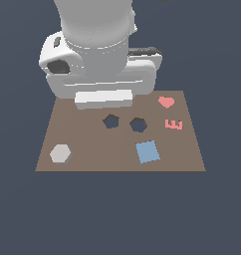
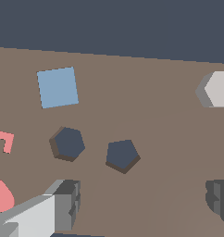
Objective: Insert a designated object into the corresponding slot on a board.
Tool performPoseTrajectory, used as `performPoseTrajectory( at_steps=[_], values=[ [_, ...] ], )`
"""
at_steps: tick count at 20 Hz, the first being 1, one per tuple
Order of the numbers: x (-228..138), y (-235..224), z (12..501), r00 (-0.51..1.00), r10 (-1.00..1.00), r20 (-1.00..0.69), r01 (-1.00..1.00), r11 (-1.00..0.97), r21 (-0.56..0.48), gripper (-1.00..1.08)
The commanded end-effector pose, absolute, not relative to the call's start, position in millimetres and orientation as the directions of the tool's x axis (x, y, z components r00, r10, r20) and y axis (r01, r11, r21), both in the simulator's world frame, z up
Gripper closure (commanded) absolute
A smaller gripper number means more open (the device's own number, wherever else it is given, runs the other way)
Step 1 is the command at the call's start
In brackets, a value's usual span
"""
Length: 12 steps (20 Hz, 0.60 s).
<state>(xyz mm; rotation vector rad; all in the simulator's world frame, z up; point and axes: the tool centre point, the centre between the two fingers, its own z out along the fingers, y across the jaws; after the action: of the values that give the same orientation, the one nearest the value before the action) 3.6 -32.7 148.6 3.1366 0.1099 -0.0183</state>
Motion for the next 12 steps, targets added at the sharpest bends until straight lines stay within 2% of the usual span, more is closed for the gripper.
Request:
performPoseTrajectory(
  at_steps=[1, 12],
  values=[
    [6.8, -43.3, 142.2, 0.995, 0.101, -0.011, 0.101, -0.995, 0.002, -0.92],
    [36.6, -104.5, 102.9, 0.955, 0.297, -0.007, 0.297, -0.955, 0.000, -0.92]
  ],
)
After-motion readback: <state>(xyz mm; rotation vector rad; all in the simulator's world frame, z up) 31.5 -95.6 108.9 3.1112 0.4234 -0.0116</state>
